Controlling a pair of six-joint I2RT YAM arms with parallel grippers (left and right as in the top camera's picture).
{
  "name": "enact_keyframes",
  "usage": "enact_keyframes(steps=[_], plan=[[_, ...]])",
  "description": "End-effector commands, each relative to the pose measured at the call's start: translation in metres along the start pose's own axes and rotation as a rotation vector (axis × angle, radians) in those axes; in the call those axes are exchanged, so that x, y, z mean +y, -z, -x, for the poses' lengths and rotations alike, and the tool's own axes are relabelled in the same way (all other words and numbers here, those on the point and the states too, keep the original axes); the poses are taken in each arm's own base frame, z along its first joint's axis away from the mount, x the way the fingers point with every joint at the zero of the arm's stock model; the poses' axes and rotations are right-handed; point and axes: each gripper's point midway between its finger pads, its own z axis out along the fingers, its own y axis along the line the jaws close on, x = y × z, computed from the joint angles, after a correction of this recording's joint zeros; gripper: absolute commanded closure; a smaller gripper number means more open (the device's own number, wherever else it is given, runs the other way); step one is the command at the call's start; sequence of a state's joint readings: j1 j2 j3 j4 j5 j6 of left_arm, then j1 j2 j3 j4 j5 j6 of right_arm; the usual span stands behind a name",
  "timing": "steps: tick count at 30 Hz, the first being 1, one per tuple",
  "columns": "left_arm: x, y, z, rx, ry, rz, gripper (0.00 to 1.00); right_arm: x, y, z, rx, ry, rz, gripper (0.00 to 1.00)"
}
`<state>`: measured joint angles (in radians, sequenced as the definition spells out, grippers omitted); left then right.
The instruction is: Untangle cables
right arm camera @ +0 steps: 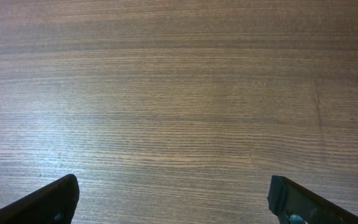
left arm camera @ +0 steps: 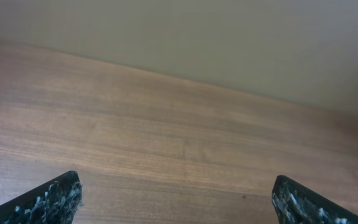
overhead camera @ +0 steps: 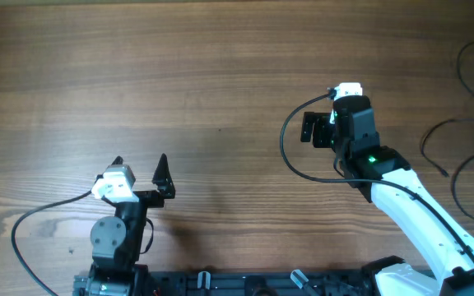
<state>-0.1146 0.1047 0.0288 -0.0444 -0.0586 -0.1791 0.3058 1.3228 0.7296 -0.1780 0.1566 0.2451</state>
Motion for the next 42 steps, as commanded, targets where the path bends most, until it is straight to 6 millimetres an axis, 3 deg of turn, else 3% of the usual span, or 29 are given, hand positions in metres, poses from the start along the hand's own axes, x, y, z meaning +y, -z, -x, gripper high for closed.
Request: enact_keyframes(steps=[1, 5, 15, 20, 29, 42], plan=[[0.005, 0.003, 0.001, -0.032, 0.016, 0.012, 0.00, 0.002, 0.000, 0.002, -0.003, 0.007, 0.015, 0.00], [0.008, 0.005, 0.010, -0.074, 0.019, 0.023, 0.00, 0.002, 0.000, 0.002, -0.003, 0.007, 0.015, 0.00], [0.012, 0.005, 0.008, -0.062, 0.017, 0.036, 0.00, 0.002, 0.000, 0.002, -0.003, 0.007, 0.015, 0.00], [0.016, 0.005, 0.009, -0.063, -0.112, 0.058, 0.00, 0.002, 0.000, 0.002, -0.003, 0.006, 0.015, 0.00], [0.017, 0.005, 0.009, -0.062, -0.193, 0.066, 0.00, 0.002, 0.000, 0.002, -0.003, 0.007, 0.015, 0.00], [0.015, 0.005, 0.009, -0.061, -0.188, 0.053, 0.00, 0.002, 0.000, 0.002, -0.003, 0.007, 0.015, 0.00]])
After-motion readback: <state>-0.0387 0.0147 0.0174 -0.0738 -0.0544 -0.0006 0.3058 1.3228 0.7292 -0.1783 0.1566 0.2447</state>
